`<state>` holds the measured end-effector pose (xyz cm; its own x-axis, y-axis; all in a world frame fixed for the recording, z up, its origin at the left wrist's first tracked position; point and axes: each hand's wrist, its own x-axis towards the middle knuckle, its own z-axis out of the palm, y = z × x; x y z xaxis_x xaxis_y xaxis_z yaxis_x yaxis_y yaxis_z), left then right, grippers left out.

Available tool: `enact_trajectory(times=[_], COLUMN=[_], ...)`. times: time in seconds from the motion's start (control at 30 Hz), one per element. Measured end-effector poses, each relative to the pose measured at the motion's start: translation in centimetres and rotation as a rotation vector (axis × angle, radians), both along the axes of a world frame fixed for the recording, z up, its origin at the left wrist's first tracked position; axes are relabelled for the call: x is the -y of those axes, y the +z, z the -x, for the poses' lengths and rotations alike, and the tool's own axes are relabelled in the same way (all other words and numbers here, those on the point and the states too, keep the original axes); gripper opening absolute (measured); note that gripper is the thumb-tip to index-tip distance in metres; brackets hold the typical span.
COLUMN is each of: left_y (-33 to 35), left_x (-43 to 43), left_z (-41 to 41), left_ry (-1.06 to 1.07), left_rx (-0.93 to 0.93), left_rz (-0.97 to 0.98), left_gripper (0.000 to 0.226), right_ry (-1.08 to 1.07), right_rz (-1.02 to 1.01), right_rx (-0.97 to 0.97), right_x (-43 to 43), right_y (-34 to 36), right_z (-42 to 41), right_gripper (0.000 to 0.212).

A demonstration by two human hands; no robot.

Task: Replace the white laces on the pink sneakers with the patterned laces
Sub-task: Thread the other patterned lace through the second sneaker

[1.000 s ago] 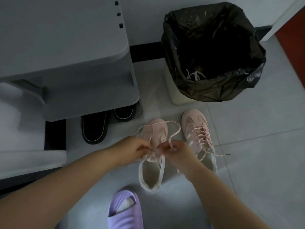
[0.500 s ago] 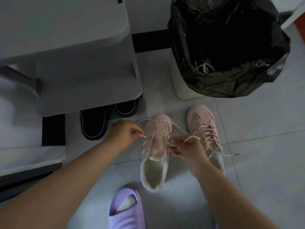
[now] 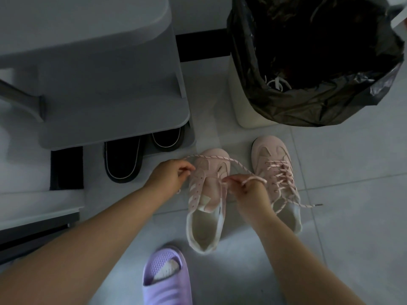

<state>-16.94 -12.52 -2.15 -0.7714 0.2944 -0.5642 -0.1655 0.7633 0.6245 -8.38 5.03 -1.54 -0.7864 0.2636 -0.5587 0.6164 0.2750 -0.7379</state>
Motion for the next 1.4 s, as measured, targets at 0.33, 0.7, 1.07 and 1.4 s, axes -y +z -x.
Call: enact_trajectory(times=[0.33,0.7,1.07,1.4], left_y=[-0.2,-0.7,-0.2,-0.3], left_x=[-0.9,-1.1,-2.2,-2.1], left_z=[-0.4,-1.4,-0.5,-1.0], left_ry=[-0.054,-0.013,-0.395,-0.354], left_rx=[-0.118,-0.124,-0.258,-0.261], left_rz=[0.036,0.011,0.135,0.157], left_gripper=[0.007,0.008,0.021,0.02], right_ry=[-0.048,-0.345,0.062,0.176], right_rz=[-0.096,0.248,-0.059,-0.22], right_rx=[0.103,0.048,0.166,0.108], right_x=[-0.1,0.1,1.9,2.8], right_y=[-0.2,-1.5,-1.2,-0.7], right_z=[0.6,-0.4,-0.6,-0.1], right_gripper=[0.038,0.041,0.044,0.012])
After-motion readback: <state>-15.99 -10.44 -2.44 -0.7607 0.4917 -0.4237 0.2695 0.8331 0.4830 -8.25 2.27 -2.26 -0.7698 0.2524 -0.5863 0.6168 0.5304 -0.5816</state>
